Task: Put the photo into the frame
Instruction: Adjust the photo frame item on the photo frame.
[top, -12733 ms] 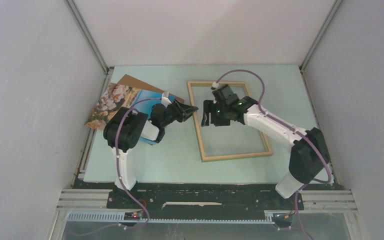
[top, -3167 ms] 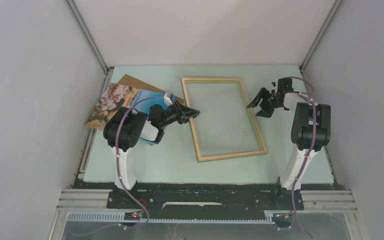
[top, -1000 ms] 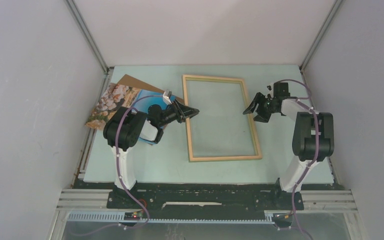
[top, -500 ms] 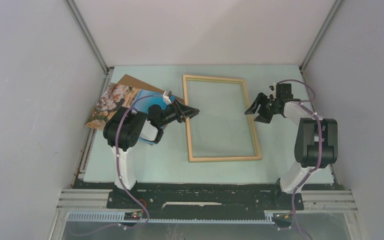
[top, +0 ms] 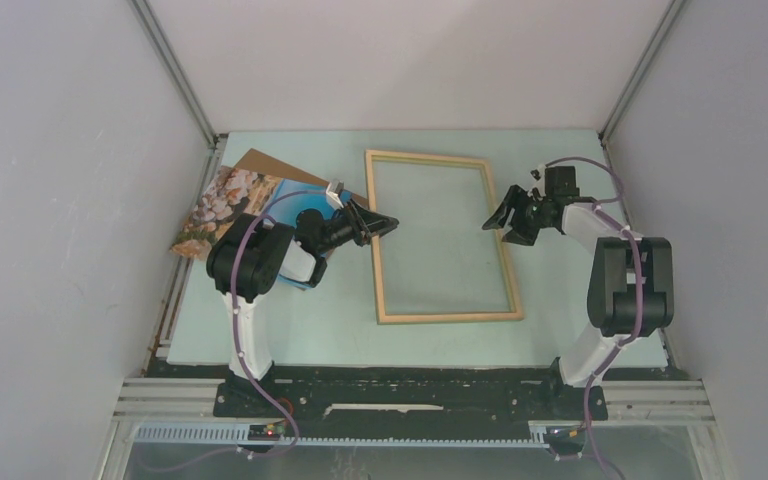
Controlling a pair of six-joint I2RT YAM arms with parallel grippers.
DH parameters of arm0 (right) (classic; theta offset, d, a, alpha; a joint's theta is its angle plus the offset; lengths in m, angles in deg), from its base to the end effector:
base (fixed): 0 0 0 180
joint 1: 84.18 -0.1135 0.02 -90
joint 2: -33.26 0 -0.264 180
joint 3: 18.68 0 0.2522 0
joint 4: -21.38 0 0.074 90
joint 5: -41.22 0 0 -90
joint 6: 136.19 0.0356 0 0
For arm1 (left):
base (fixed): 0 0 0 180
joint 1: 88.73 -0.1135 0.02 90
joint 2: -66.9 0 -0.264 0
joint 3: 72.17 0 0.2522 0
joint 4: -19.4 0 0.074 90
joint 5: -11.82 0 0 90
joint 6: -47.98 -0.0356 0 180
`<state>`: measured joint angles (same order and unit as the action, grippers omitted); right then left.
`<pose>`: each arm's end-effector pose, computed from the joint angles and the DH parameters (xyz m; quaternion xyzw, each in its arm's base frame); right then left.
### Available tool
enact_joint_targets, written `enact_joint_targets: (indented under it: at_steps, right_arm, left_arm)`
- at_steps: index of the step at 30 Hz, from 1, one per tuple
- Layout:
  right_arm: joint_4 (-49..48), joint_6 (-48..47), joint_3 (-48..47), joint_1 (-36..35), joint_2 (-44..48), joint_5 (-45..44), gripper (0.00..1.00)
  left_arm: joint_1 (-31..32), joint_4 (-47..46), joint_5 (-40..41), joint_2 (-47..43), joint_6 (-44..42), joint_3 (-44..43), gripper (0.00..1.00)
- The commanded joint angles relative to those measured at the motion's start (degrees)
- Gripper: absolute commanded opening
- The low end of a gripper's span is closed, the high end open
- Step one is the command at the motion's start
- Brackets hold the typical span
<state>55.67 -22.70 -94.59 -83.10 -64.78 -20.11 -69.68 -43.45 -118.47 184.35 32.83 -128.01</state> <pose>0.3490 0.0105 0.1922 0.1275 0.9215 0.2869 0.2285 0.3354 -0.1402 0.1281 -0.0897 0.6955 -0.6548 0.2820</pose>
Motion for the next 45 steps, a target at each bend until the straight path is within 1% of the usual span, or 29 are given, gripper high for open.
enact_joint_targets:
  at_steps: [1,2,4,9,13,18,21,25,27,30,34,40,42,45]
  right_arm:
    - [-1.6,0.4,0.1,-0.9,-1.6,0.7,0.71]
    - [-1.7,0.4,0.1,-1.0,-1.8,0.6,0.71]
    - [-2.0,0.4,0.2,-0.8,-2.1,0.3,0.71]
    - [-1.8,0.0,0.1,0.2,-3.2,-0.6,0.71]
    - [-1.1,-0.5,0.1,0.7,-3.3,-3.5,0.71]
    - [-1.1,-0.1,0.2,1.7,-4.1,-3.6,0.69]
    - [-2.8,0.8,1.1,2.6,-3.8,-0.1,0.64]
    - [-7.3,3.5,3.8,4.8,-2.5,7.1,0.62]
    - [-9.4,4.4,4.7,6.0,-2.6,10.1,0.62]
    - [-10.8,5.1,5.4,6.8,-3.1,12.7,0.61]
    - [-11.8,5.5,6.3,7.6,-3.2,12.5,0.61]
    - [-12.8,5.4,6.4,7.8,-5.7,12.3,0.62]
    - [-13.1,5.2,6.3,7.6,-6.7,12.3,0.62]
    - [-13.3,5.1,6.4,7.4,-7.4,12.1,0.62]
  left_arm:
    - [0.4,-6.1,-1.3,-3.3,-2.0,-1.6,0.3]
    - [0.4,-6.3,-1.4,-3.5,-2.1,-1.6,0.27]
    - [0.4,-6.3,-1.4,-3.8,-2.4,-1.3,0.24]
    - [0.4,-6.5,-1.5,-3.8,-2.3,-1.5,0.22]
    - [0.5,-6.6,-1.8,-3.6,-2.1,-1.8,0.37]
    - [0.5,-6.6,-2.1,-3.2,-1.6,-1.9,0.45]
    - [0.5,-6.6,-1.9,-2.9,-1.4,-2.1,0.5]
    - [0.4,-6.6,-1.8,-2.0,-0.7,-2.6,0.51]
    - [0.3,-6.7,-1.6,-1.8,-0.6,-2.6,0.51]
    - [0.1,-6.7,-1.5,-1.6,-0.3,-2.6,0.47]
    - [0.1,-6.6,-1.6,-1.5,-0.1,-2.7,0.46]
    - [0.5,-7.2,-2.5,-3.2,-1.0,-2.5,0.38]
    - [0.7,-7.2,-2.4,-3.9,-1.4,-2.3,0.37]
    - [0.7,-7.2,-2.0,-3.9,-1.5,-2.1,0.32]
